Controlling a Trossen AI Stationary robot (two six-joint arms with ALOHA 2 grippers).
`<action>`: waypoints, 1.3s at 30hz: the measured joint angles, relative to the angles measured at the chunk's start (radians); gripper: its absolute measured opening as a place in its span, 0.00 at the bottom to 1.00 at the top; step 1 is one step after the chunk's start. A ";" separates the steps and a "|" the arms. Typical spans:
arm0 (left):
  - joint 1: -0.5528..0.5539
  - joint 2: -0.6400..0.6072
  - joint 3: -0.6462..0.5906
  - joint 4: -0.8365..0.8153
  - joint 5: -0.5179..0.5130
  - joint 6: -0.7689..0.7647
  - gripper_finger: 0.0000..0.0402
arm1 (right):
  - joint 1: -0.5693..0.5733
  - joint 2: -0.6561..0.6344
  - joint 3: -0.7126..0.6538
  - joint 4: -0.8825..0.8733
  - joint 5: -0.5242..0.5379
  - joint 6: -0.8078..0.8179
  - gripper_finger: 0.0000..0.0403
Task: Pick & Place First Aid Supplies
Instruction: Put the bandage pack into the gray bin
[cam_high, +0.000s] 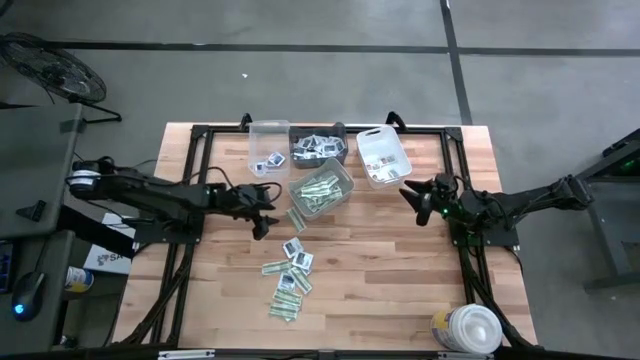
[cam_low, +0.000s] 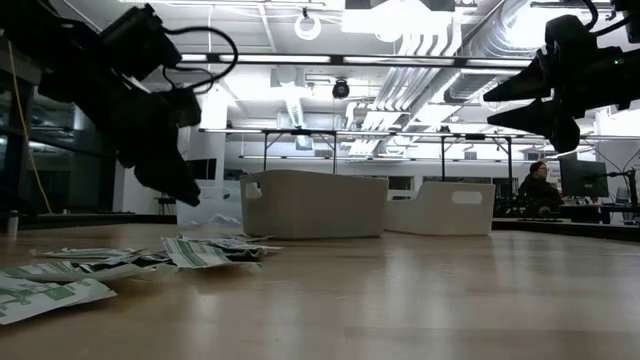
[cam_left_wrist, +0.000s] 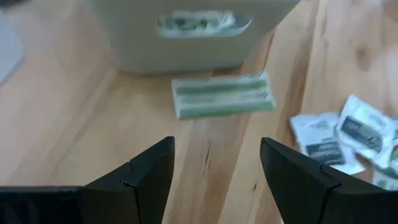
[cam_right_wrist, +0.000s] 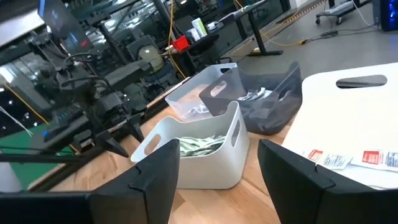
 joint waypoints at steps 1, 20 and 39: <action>0.000 0.012 0.000 -0.002 0.000 -0.008 0.59 | 0.000 0.000 0.000 0.000 0.000 -0.009 0.52; 0.000 0.104 0.002 0.118 0.027 -0.054 0.59 | 0.000 0.000 0.000 -0.001 0.000 -0.018 0.52; 0.081 0.211 0.002 0.127 0.015 -0.129 0.59 | 0.000 0.000 0.000 -0.001 0.000 -0.018 0.52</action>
